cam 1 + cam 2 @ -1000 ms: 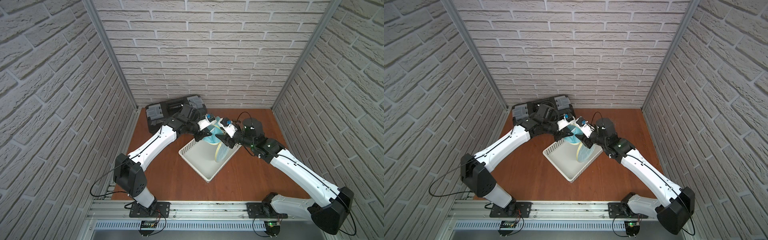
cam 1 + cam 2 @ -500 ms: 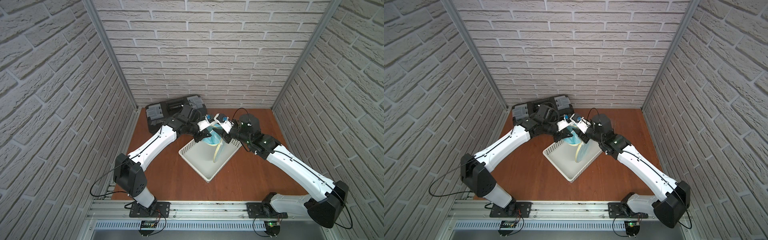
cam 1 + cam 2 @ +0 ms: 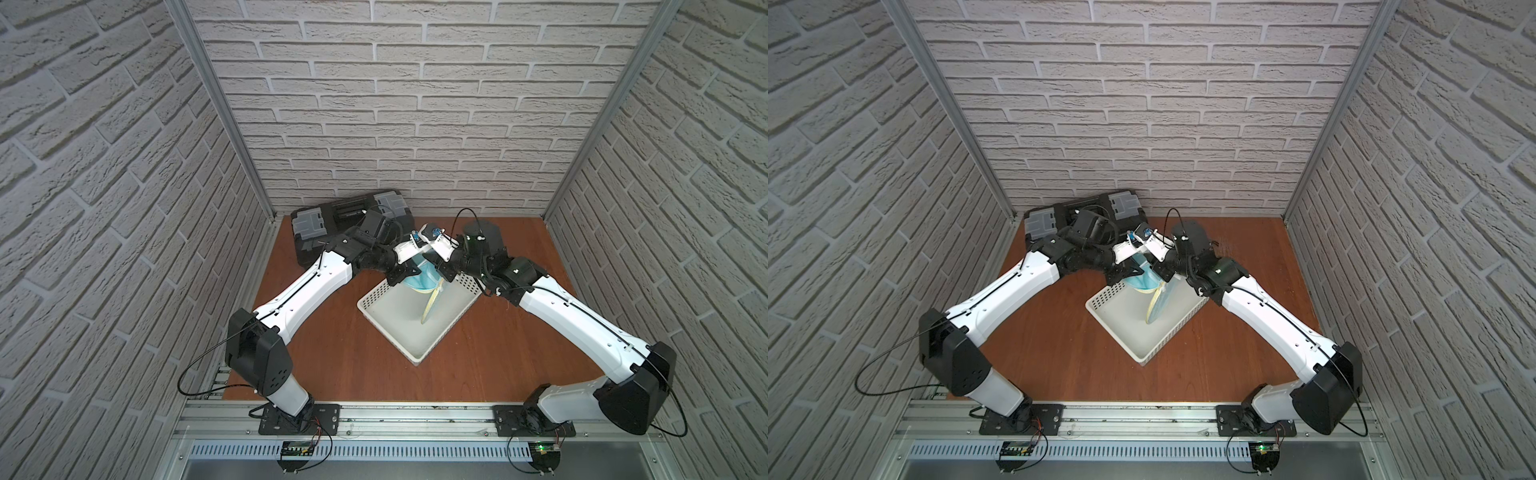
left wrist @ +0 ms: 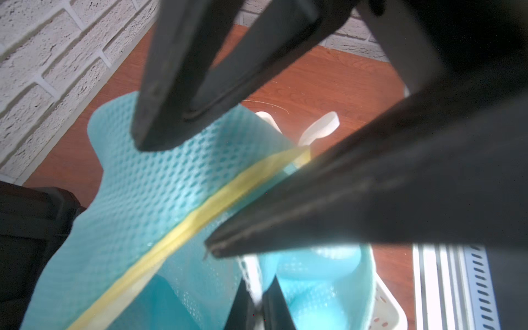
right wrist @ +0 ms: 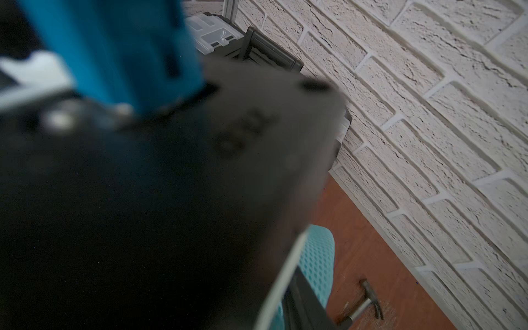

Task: Turn the laundry bag inside out
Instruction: Turn over the laundry bag.

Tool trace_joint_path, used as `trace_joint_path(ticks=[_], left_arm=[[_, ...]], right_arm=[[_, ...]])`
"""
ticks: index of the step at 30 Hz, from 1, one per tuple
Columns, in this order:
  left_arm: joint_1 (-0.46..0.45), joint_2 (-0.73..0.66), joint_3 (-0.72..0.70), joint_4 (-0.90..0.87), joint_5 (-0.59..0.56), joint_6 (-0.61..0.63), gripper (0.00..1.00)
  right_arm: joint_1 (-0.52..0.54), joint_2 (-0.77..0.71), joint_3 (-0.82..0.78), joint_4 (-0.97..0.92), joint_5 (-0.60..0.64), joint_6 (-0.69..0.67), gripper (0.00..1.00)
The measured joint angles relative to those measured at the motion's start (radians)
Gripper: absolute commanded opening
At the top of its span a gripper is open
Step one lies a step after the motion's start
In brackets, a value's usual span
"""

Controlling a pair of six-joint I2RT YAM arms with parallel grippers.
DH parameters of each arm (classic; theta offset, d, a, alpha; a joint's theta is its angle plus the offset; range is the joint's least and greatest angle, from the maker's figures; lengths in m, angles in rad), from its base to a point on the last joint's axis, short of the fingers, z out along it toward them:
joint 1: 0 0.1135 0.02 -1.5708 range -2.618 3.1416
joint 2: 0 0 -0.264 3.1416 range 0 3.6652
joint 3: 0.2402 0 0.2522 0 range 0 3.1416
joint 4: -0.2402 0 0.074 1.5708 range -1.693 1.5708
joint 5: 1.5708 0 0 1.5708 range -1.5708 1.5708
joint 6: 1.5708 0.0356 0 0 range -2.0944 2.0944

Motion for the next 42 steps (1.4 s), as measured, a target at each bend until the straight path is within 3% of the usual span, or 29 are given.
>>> trace_joint_path(ticks=[2, 3, 10, 16, 21, 26, 33, 36, 42], left_arm=[[-0.003, 0.0, 0.0, -0.01, -0.018, 0.006, 0.0], [-0.004, 0.0, 0.0, -0.018, -0.031, 0.009, 0.0], [-0.048, -0.013, -0.004, -0.046, -0.096, 0.077, 0.0], [-0.076, -0.122, -0.064, -0.026, -0.095, 0.151, 0.0], [-0.084, -0.217, -0.148, 0.077, -0.113, 0.201, 0.0], [-0.101, -0.281, -0.264, 0.187, -0.132, 0.235, 0.0], [-0.145, -0.368, -0.406, 0.384, -0.126, 0.305, 0.0], [-0.15, -0.388, -0.433, 0.421, -0.126, 0.328, 0.0], [-0.146, -0.389, -0.429, 0.439, -0.142, 0.386, 0.0]], right_arm=[[0.0, 0.0, 0.005, -0.025, 0.017, 0.001, 0.04], [0.0, 0.0, 0.006, -0.037, 0.028, 0.008, 0.03], [-0.014, -0.002, 0.002, -0.05, 0.095, 0.128, 0.03], [-0.154, -0.045, -0.091, -0.01, 0.061, 0.398, 0.03], [-0.309, -0.063, -0.169, 0.009, -0.144, 0.678, 0.03], [-0.336, -0.053, -0.247, 0.066, -0.39, 0.889, 0.03], [-0.335, 0.061, -0.253, 0.086, -0.641, 0.993, 0.04], [-0.341, 0.092, -0.243, 0.045, -0.675, 0.993, 0.32], [-0.443, -0.019, -0.211, -0.061, -0.567, 0.903, 0.67]])
